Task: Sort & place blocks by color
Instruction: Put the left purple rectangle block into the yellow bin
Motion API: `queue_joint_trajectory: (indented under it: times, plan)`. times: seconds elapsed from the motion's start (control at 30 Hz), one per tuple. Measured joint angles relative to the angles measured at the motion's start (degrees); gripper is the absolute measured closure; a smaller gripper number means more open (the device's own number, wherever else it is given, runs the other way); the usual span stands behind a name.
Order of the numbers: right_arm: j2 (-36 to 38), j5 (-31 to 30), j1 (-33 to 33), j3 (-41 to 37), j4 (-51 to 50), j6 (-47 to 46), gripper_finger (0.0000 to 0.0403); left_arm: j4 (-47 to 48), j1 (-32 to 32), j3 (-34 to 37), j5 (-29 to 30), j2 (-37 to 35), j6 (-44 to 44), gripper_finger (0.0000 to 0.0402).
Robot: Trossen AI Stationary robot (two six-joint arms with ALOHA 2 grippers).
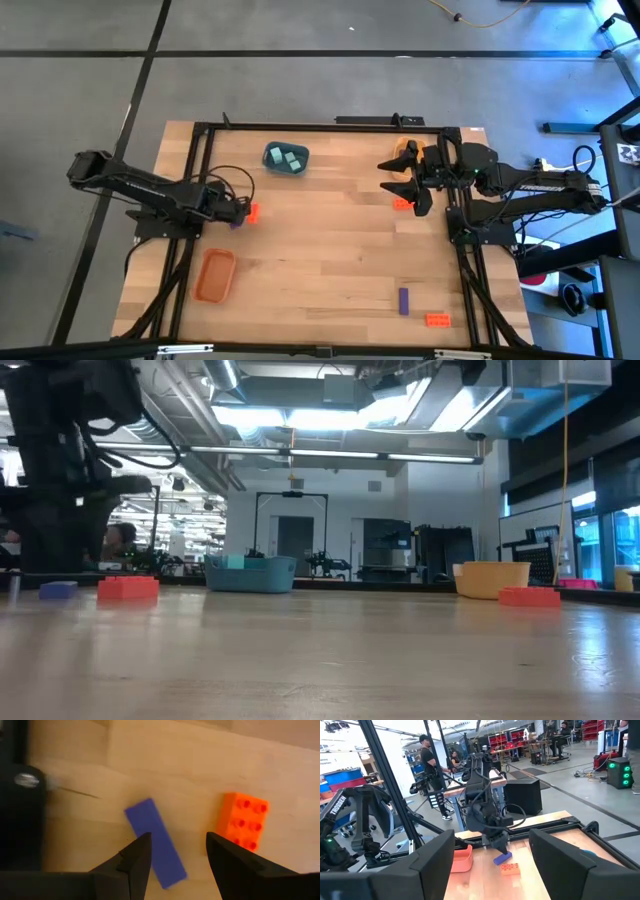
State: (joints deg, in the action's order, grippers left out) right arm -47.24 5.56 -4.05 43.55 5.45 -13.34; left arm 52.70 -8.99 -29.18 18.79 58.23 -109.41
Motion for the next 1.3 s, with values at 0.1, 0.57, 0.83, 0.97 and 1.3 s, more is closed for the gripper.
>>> queue_joint_trajectory:
  times: [0.1, 0.57, 0.83, 0.97, 1.3]
  plan:
    - [0.0, 0.0, 0.0, 0.0, -0.02, 0.02, 0.0144, 2.13, -1.12, -1.03, 0.39, 2.63, -3.2, 0.0222]
    - [0.0, 0.02, 0.0, 0.02, -0.07, 0.09, 0.0144, -1.66, -5.06, -1.0, 0.54, 15.17, -18.09, 0.0222]
    - [0.0, 0.02, 0.0, 0.02, -0.1, 0.11, 0.0144, -4.88, -5.07, -1.06, -0.27, 18.55, -18.0, 0.0225]
    - [0.0, 0.02, 0.0, 0.02, -0.11, 0.11, 0.0144, -4.89, -5.07, -1.08, -0.67, 18.64, -17.99, 0.0249]
    - [0.0, 0.02, 0.0, 0.02, -0.11, 0.02, 0.0144, -3.99, -5.07, -0.84, 1.21, 17.21, -17.55, 0.0308]
